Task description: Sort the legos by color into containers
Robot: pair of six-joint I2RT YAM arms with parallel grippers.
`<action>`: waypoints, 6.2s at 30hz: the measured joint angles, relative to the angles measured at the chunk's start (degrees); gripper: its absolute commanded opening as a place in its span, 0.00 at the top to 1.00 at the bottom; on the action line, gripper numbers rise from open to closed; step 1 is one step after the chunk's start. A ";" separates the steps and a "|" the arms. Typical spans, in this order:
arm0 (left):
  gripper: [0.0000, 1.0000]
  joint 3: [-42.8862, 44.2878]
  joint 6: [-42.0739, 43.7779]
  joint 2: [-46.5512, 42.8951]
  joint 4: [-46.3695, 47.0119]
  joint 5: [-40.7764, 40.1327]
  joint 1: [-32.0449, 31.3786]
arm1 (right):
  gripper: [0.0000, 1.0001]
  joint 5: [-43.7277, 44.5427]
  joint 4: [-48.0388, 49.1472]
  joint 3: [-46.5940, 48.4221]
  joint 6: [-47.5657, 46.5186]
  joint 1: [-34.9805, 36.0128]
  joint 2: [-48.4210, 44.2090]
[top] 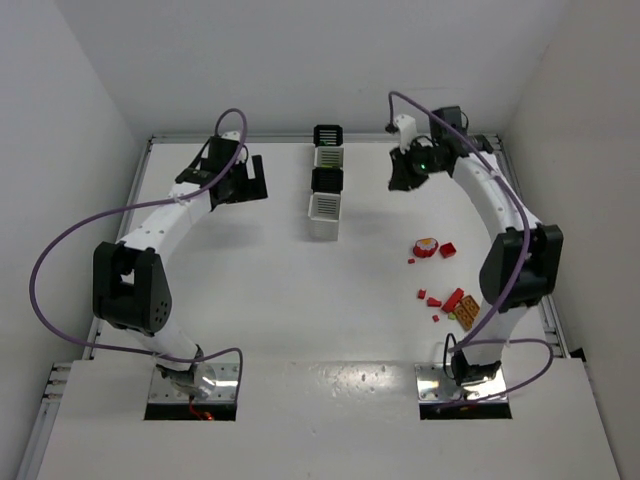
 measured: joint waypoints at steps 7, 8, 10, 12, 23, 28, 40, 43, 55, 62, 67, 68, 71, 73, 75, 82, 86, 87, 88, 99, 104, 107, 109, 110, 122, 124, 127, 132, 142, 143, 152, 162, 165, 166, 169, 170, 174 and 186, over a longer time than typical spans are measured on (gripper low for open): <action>0.00 6.25 2.23 2.10 -1.90 1.25 1.16 | 0.97 -0.37 9.05 23.89 12.28 6.62 17.31; 0.00 6.47 2.25 2.19 -1.97 1.77 1.90 | 0.97 0.02 9.90 25.70 13.40 7.28 19.02; 0.00 6.56 2.23 2.47 -2.05 3.28 4.20 | 0.97 0.83 10.95 29.53 15.39 8.66 22.91; 0.00 6.58 2.23 3.08 -2.23 4.74 6.64 | 0.97 1.99 12.15 32.04 16.79 9.84 26.23; 0.00 6.56 2.23 3.98 -3.28 8.24 10.40 | 0.97 7.30 14.10 35.85 19.06 12.94 34.49; 0.00 6.14 2.23 3.96 -3.28 8.59 10.40 | 0.82 9.44 15.21 38.07 19.12 13.16 35.47; 0.00 5.64 2.27 3.96 -3.17 9.94 10.40 | 0.44 12.63 16.59 38.40 19.69 13.79 35.52; 0.00 5.44 2.73 3.93 -2.78 11.32 10.40 | 0.47 11.87 16.48 35.69 18.71 13.64 33.99; 0.00 -1.77 9.22 0.07 2.54 15.37 3.85 | 0.64 9.77 -2.62 -7.76 -5.88 6.69 -12.52; 0.00 -3.37 10.84 -0.15 3.67 15.76 0.48 | 0.81 12.46 -23.43 -31.95 -24.83 2.54 -30.34; 0.00 -3.41 11.08 -0.15 3.78 15.17 0.48 | 0.84 14.71 -31.98 -41.97 -31.54 2.49 -32.54; 0.00 -3.41 11.10 -0.15 3.80 15.02 0.48 | 0.84 14.97 -32.83 -42.14 -32.09 2.49 -31.36; 0.00 -3.41 11.21 -0.15 4.07 14.32 0.46 | 0.84 16.04 -33.31 -42.14 -32.48 2.49 -25.05; 0.00 -3.43 11.23 -0.17 4.13 13.77 0.46 | 0.79 17.40 -32.52 -42.14 -32.41 2.49 -20.20; 0.00 -3.54 11.23 -0.20 4.15 13.07 0.46 | 0.78 19.32 -30.49 -42.18 -32.06 2.51 -17.75; 0.00 -4.74 11.06 -0.37 4.31 9.81 0.46 | 0.75 25.11 -22.80 -43.56 -30.56 3.28 -14.73; 0.00 -4.81 10.93 -0.39 4.33 8.61 0.46 | 0.67 26.86 -19.06 -43.80 -29.81 3.26 -11.76; 0.00 -4.81 10.86 -0.39 4.33 8.35 0.46 | 0.66 27.28 -18.25 -43.93 -29.68 3.23 -11.50; 0.00 -4.81 10.80 -0.39 4.33 8.15 0.46 | 0.66 27.54 -17.55 -44.13 -29.70 3.23 -11.43; 0.00 -4.81 9.88 -0.37 4.42 6.78 0.46 | 0.59 30.10 -12.31 -50.53 -31.01 3.26 -11.39; 0.00 -4.81 9.64 -0.07 4.52 6.73 0.46 | 0.57 30.77 -9.27 -51.21 -30.84 3.23 -11.32; 0.00 -4.79 9.55 0.02 4.50 6.73 0.46 | 0.57 31.47 -7.54 -51.21 -30.67 2.86 -11.28; 0.00 -4.76 9.49 0.02 4.52 6.71 0.46 | 0.57 32.15 -6.86 -51.23 -30.62 2.82 -11.28; 0.00 -4.76 9.49 0.04 4.50 6.60 0.46 | 0.57 32.46 -6.47 -51.23 -30.51 2.82 -11.28; 0.00 -4.66 9.49 0.02 4.52 5.44 0.46 | 0.58 33.31 -4.61 -50.86 -29.77 2.82 -11.21; 0.00 -4.66 9.49 0.02 4.52 5.20 0.46 | 0.58 32.98 -4.33 -50.60 -29.40 2.89 -11.21; 0.00 -4.66 9.49 0.07 4.52 4.94 0.46 | 0.58 32.46 -3.69 -50.23 -28.92 3.10 -11.19; 0.00 -4.66 9.40 0.74 4.52 4.68 0.46 | 0.60 31.47 -3.28 -49.51 -27.78 3.26 -10.80; 0.00 -4.66 9.25 1.42 4.52 4.17 0.46 | 0.67 31.06 -3.08 -49.35 -25.73 4.31 -10.38; 0.00 -4.66 9.25 1.44 4.52 4.17 0.46 | 0.69 31.26 -3.02 -49.33 -25.53 4.48 -10.25; 0.00 -4.66 9.25 1.68 4.55 3.74 0.46 | 0.91 32.33 -2.34 -49.24 -24.63 4.83 -9.68; 0.00 -4.46 9.25 1.90 4.50 3.74 0.46 | 1.00 21.86 -13.46 -34.29 -25.35 4.83 -9.38; 0.00 -4.46 9.25 1.90 4.52 3.85 0.46 | 1.00 15.41 -19.10 -19.91 -25.81 4.83 -8.87; 0.00 -4.46 9.25 1.90 4.52 4.00 0.46 | 1.00 13.35 -20.28 -15.39 -25.77 4.83 -8.59; 0.00 -4.35 9.25 1.90 4.55 4.50 0.46 | 1.00 7.37 -23.50 -2.51 -23.37 4.83 -6.23; 0.00 -4.33 9.25 1.90 4.57 4.85 0.46 | 1.00 5.38 -23.69 1.90 -21.46 4.83 -4.70; 0.00 -3.69 9.25 1.90 4.70 6.16 0.46 | 1.00 -0.52 -18.62 14.25 -12.28 5.49 2.12; 0.00 3.26 9.31 3.54 7.67 7.85 0.46 | 1.00 -2.91 4.98 35.85 8.59 11.13 26.95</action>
